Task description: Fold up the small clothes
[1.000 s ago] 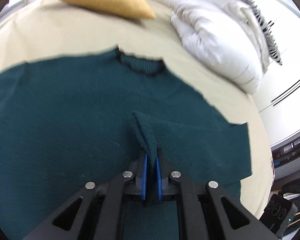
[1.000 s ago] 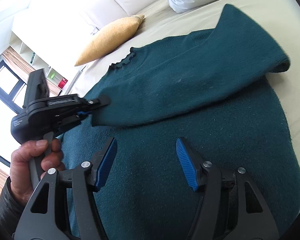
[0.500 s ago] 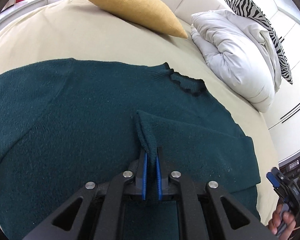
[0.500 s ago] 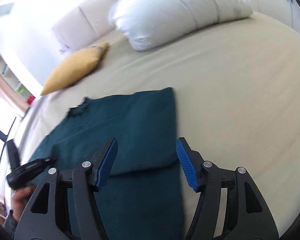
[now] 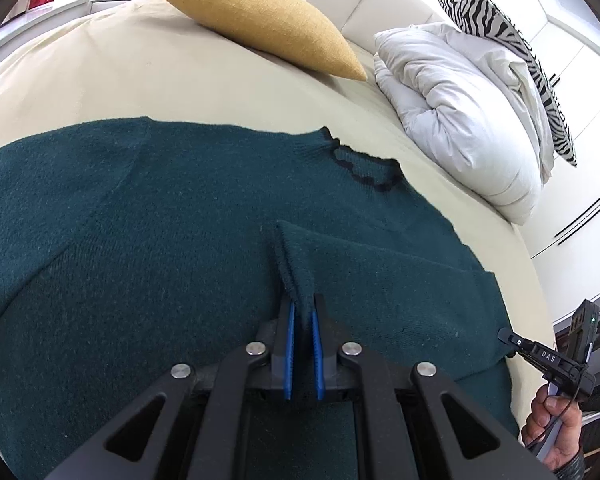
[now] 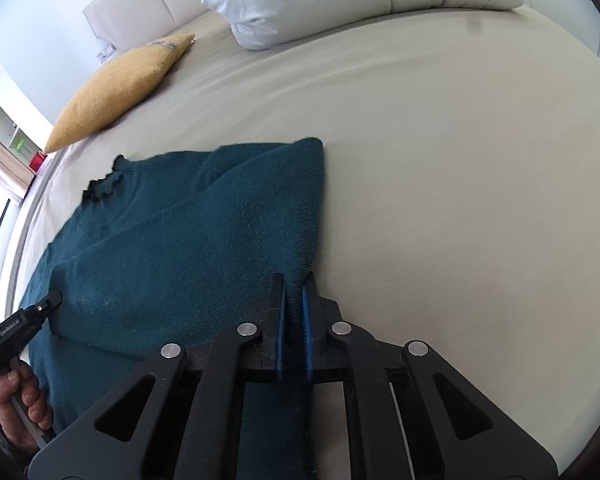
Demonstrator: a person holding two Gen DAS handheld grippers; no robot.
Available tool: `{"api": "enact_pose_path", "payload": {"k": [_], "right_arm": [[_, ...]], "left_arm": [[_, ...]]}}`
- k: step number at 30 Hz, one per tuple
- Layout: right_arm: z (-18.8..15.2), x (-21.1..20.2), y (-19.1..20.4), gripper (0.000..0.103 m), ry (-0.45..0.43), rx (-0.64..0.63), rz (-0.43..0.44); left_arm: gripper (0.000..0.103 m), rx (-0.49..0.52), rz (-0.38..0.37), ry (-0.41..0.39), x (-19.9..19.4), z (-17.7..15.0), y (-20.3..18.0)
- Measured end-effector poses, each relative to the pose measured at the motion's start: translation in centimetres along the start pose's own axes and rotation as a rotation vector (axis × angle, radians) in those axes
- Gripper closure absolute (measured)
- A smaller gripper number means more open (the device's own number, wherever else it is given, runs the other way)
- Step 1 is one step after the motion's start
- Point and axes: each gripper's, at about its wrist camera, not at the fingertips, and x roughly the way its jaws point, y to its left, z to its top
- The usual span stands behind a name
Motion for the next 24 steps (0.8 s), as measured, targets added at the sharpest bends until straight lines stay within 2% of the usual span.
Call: {"api": "enact_pose_path", "payload": {"k": [5, 9, 11, 13, 14, 17, 18, 20, 21, 22, 24], "right_arm": [[-1.0, 0.4, -1.1, 0.097, -0.025, 0.025, 0.025], [-0.4, -0.9, -1.1, 0.091, -0.011, 0.071, 0.089], [0.6, -2.1, -1.3, 0.078, -0.059, 0.099, 0.110], [1.7, -2.3, -0.9, 0.040, -0.093, 0.122, 0.101], [2.4, -2.0, -0.8, 0.039, -0.105, 0.126, 0.096], [4.5, 0.1, 0.1, 0.039, -0.089, 0.098, 0.071], [5.0, 0.8, 0.2, 0.042, -0.078, 0.090, 0.069], [6.0, 2.6, 0.4, 0.056, -0.032, 0.062, 0.069], [6.2, 3.8, 0.5, 0.071, -0.002, 0.044, 0.041], [6.4, 4.6, 0.8, 0.082, 0.003, 0.021, -0.011], [6.7, 4.5, 0.6, 0.095, -0.020, 0.010, -0.029]], "left_arm": [[0.094, 0.005, -0.012, 0.002, 0.2, -0.4, 0.4], [0.092, -0.002, -0.023, 0.005, 0.2, -0.3, 0.8], [0.092, -0.004, -0.024, 0.003, 0.2, -0.3, 0.8], [0.091, 0.010, -0.016, 0.002, 0.2, -0.2, 0.6], [0.091, 0.014, -0.013, 0.003, 0.3, -0.1, 0.5], [0.091, 0.011, -0.017, 0.005, 0.4, 0.3, 0.5], [0.091, 0.013, -0.017, 0.006, 0.4, 0.4, 0.5], [0.091, 0.030, -0.015, 0.009, 0.5, 0.7, 0.4], [0.091, 0.036, -0.015, 0.010, 0.6, 0.7, 0.4], [0.091, 0.039, -0.016, 0.009, 0.7, 0.7, 0.4], [0.093, 0.044, -0.018, 0.003, 0.7, 1.0, 0.3]]}}
